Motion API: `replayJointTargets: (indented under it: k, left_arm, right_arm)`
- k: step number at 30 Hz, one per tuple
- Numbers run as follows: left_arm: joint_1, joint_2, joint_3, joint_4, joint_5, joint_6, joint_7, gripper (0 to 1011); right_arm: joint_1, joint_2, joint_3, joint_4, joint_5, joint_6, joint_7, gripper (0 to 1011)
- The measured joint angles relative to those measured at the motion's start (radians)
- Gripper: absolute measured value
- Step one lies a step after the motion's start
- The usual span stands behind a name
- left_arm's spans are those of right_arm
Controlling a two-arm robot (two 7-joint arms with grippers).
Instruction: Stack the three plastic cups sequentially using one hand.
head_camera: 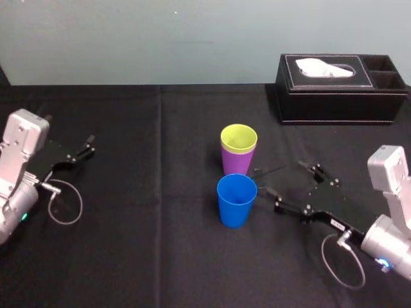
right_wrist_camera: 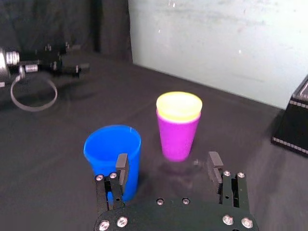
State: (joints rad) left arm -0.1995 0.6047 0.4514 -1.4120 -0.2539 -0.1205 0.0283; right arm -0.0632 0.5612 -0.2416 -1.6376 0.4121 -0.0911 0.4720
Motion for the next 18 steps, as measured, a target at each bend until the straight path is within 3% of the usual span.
replayJointTargets:
  k: [8,18]
  left_arm:
    - [0.000,0.000,0.000,0.000,0.000,0.000,0.000,1011]
    - [0.000,0.000,0.000,0.000,0.000,0.000,0.000,1011]
  right_arm:
    - [-0.049,0.031,0.002,0.001,-0.036,-0.029,0.013,1003]
    - [-0.049,0.020,-0.032,0.041,-0.041,-0.076,0.069,1003]
